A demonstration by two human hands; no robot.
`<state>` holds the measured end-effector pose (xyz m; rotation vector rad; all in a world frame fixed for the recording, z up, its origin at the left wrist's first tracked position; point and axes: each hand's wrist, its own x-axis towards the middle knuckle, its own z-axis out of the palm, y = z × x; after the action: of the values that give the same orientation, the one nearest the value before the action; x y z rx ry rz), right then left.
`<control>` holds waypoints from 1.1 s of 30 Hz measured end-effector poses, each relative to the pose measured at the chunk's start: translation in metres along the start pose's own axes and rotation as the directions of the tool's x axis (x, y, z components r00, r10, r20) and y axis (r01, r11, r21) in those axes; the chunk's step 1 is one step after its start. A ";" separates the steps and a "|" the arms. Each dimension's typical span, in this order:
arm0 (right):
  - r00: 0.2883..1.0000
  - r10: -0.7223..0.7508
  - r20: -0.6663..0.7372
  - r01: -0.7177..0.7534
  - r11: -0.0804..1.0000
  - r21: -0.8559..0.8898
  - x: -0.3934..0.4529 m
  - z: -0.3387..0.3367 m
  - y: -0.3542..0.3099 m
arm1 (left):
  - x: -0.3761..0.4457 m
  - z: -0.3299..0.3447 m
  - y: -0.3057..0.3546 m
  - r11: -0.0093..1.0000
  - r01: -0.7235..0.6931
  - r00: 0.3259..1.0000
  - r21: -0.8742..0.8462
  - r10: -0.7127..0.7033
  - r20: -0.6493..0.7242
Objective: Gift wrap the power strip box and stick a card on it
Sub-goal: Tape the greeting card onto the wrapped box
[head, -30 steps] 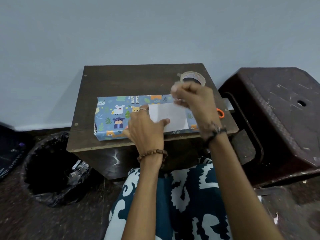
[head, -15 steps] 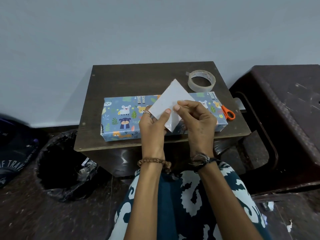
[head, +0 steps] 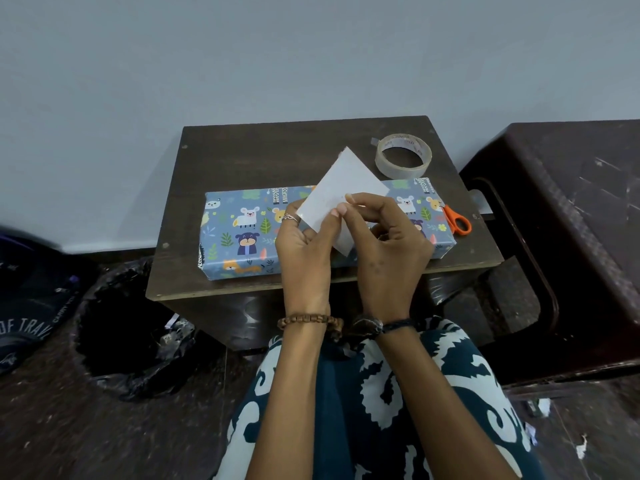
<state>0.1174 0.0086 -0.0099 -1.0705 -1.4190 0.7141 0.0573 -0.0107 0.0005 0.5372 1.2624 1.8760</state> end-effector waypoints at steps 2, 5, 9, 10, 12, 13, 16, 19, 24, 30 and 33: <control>0.997 -0.081 -0.010 0.080 0.993 -0.091 -0.003 0.001 0.001 | 0.000 0.001 0.001 0.999 -0.044 0.999 0.023 0.044 -0.022; 0.985 -0.171 -0.028 0.162 0.967 -0.196 -0.006 0.003 0.002 | 0.002 0.001 -0.001 0.992 -0.091 0.992 0.083 0.097 -0.078; 0.972 -0.222 -0.073 0.188 0.929 -0.317 -0.008 0.005 0.001 | 0.000 0.003 -0.001 0.973 -0.149 0.977 0.178 0.172 -0.125; 0.975 -0.205 -0.083 0.172 0.938 -0.300 -0.008 0.005 -0.001 | -0.001 0.004 -0.001 0.970 -0.155 0.976 0.186 0.179 -0.124; 0.986 -0.135 -0.094 0.112 0.971 -0.213 -0.007 0.005 -0.002 | -0.002 0.005 0.000 0.968 -0.159 0.976 0.194 0.184 -0.117; 0.991 -0.088 -0.099 0.071 0.984 -0.163 -0.006 0.004 -0.002 | -0.002 0.005 -0.001 0.966 -0.160 0.976 0.205 0.187 -0.116; 0.995 0.032 -0.096 -0.038 0.997 -0.066 -0.002 0.002 -0.002 | -0.002 0.006 -0.001 0.959 -0.153 0.976 0.239 0.185 -0.117; 0.990 0.136 -0.049 -0.135 0.991 0.024 0.001 0.001 -0.002 | -0.001 0.006 -0.003 0.963 -0.136 0.979 0.235 0.167 -0.118; 0.980 0.196 -0.044 -0.192 0.978 0.076 0.002 0.001 0.001 | 0.002 0.003 -0.005 0.966 -0.116 0.985 0.233 0.143 -0.102; 0.982 0.180 -0.062 -0.173 0.980 0.098 0.002 0.002 0.000 | 0.003 0.002 -0.005 0.972 -0.099 0.988 0.213 0.122 -0.100; 0.979 0.188 -0.075 -0.179 0.977 0.112 0.003 0.002 0.003 | 0.003 0.002 -0.004 0.978 -0.090 0.990 0.188 0.108 -0.092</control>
<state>0.1165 0.0124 -0.0115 -1.1457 -1.2069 0.8571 0.0585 -0.0069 -0.0026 0.6182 1.5111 1.8999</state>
